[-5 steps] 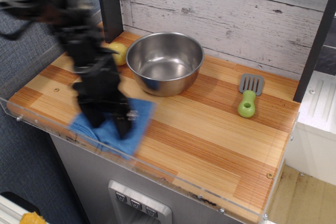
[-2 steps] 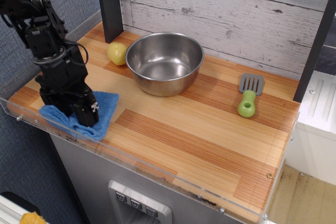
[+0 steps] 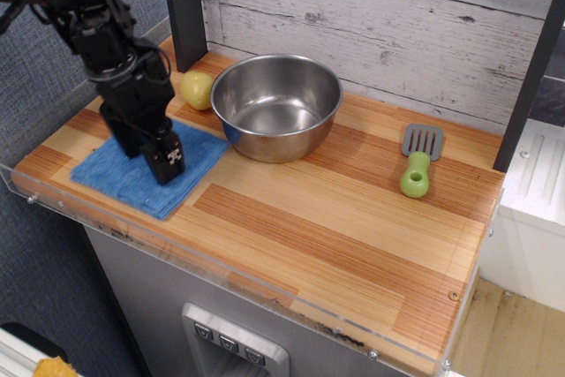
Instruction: Move the cloth to the bottom left corner of the table.
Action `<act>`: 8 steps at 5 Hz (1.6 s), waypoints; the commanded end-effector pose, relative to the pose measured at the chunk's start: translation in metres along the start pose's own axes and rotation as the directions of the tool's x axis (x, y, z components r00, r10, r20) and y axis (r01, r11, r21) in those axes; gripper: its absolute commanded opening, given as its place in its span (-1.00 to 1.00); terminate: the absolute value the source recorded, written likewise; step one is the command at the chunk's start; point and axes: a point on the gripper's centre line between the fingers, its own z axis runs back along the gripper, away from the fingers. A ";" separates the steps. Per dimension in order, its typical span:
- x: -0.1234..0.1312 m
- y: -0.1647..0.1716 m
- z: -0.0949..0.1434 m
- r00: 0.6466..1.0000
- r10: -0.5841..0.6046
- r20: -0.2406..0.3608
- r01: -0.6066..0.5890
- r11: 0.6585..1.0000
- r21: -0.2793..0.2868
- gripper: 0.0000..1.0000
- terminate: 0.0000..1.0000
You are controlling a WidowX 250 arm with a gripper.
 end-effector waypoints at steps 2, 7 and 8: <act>0.008 0.017 0.003 0.993 -0.113 0.033 0.113 0.994 0.009 1.00 -1.00; 0.001 -0.026 0.077 0.985 0.146 0.090 -0.151 0.987 0.059 1.00 -1.00; 0.001 -0.043 0.066 0.981 0.182 0.068 -0.184 0.983 0.022 1.00 -1.00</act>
